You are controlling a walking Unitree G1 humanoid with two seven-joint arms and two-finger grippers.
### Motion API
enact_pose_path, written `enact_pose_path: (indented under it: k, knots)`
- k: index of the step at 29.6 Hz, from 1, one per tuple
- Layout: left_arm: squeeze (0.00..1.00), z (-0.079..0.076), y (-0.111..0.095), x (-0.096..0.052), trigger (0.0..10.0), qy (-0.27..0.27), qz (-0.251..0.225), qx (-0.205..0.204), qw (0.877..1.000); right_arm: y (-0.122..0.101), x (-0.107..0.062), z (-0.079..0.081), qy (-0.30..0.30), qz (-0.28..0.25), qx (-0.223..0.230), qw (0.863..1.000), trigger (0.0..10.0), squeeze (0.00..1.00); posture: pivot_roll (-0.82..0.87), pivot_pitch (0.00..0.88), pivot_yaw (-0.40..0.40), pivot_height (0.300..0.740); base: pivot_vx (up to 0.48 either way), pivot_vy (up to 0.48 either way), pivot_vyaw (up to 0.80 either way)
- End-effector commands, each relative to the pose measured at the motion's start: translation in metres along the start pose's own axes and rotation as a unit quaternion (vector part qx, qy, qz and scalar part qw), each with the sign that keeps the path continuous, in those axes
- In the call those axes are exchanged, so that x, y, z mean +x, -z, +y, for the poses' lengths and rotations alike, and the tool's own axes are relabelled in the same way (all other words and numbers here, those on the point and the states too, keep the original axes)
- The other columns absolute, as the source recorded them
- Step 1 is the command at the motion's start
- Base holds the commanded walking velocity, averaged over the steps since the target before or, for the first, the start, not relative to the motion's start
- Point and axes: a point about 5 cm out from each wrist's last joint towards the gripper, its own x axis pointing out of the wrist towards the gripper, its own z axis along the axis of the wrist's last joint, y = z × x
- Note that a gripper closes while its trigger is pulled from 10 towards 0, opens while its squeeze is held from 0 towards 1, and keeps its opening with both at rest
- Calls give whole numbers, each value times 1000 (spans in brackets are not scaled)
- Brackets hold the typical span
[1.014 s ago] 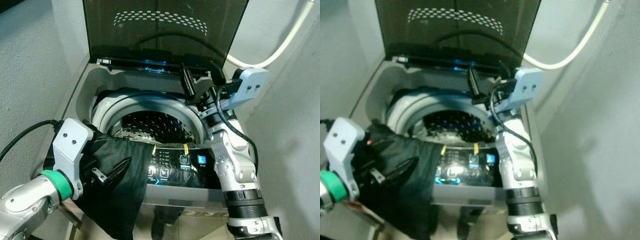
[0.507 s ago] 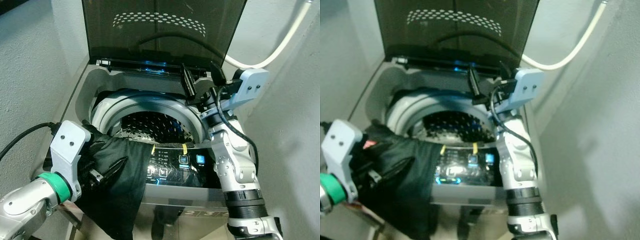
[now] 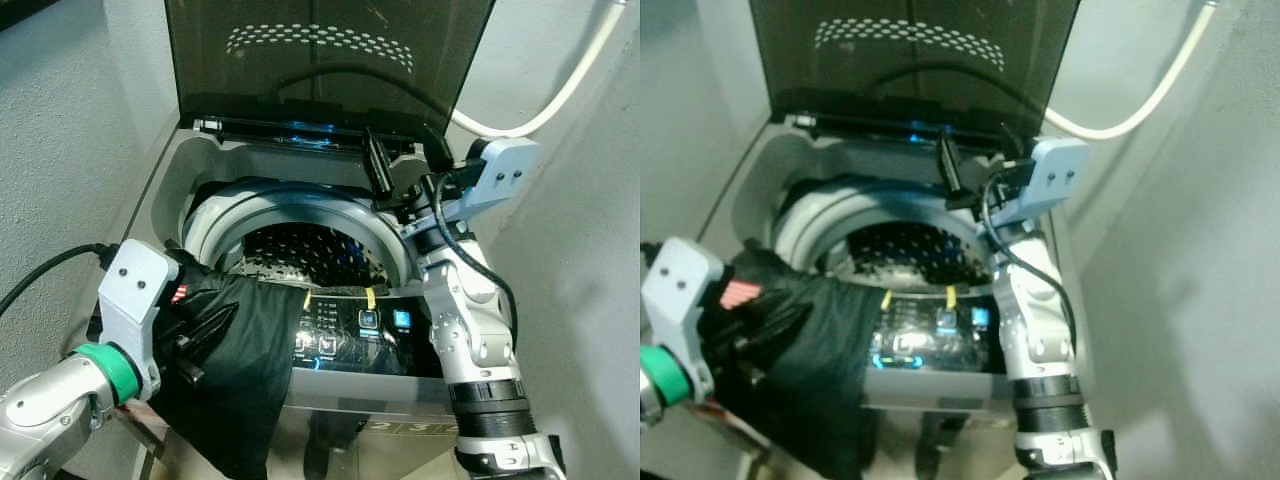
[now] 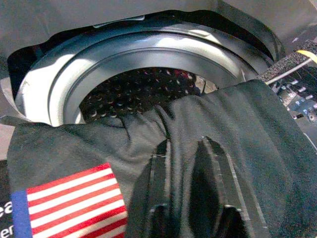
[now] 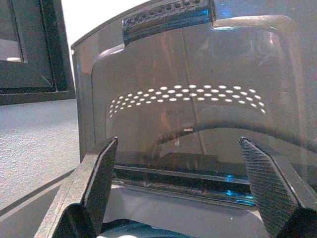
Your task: Clothes washing
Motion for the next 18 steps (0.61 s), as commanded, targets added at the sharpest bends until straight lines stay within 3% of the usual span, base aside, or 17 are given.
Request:
enact_pose_path:
  k: [1, 2, 5, 6, 8, 9, 11, 12, 15, 16, 18]
  knots:
    - [0, -2, 20, 3, 0, 11, 54, -19, 998, -2, -3, -3, 5, -7, -5, 1000, 10000, 0, 119, 121, -21, 740, 0, 0, 0]
    - [0, -2, 20, 3, 0, 11, 54, -19, 998, -2, -3, -3, 5, -7, -5, 1000, 10000, 0, 119, 121, -21, 740, 0, 0, 0]
    - [0, 2, 16, 11, 0, -4, 50, 46, 998, -3, -3, -3, 5, -8, -5, 1000, 10000, 0, 117, 120, -22, 740, 0, 0, 0]
    - [0, 2, 16, 11, 0, -4, 50, 46, 998, -3, -3, -3, 5, -8, -5, 1000, 10000, 0, 117, 120, -22, 740, 0, 0, 0]
    - [0, 9, 4, 23, 0, -24, 20, 88, 996, -3, -2, -3, 6, -8, -5, 1000, 10000, 0, 112, 120, -24, 740, 0, 0, 0]
    - [0, 9, 4, 23, 0, -24, 20, 88, 996, -3, -2, -3, 6, -8, -5, 1000, 10000, 0, 112, 120, -24, 740, 0, 0, 0]
    - [0, 15, -12, 34, 0, -40, -23, 119, 992, -3, -2, -3, 6, -8, -6, 1000, 10000, 0, 110, 120, -24, 740, 0, 0, 0]
    - [0, 15, -12, 34, 0, -40, -23, 119, 992, -3, -2, -3, 6, -8, -6, 1000, 10000, 0, 110, 120, -24, 740, 0, 0, 0]
    - [0, 27, -43, 58, 0, -67, -95, 153, 981, -4, -1, -2, 7, -10, -6, 1000, 10000, 0, 100, 121, -23, 740, 0, 0, 0]
    - [0, 27, -43, 58, 0, -67, -95, 153, 981, -4, -1, -2, 7, -10, -6, 1000, 10000, 0, 100, 121, -23, 740, 0, 0, 0]
    - [0, 32, -67, 77, 0, -73, -139, 177, 972, -4, -1, -2, 8, -11, -7, 1000, 10000, 0, 91, 124, -20, 740, 0, 0, 0]
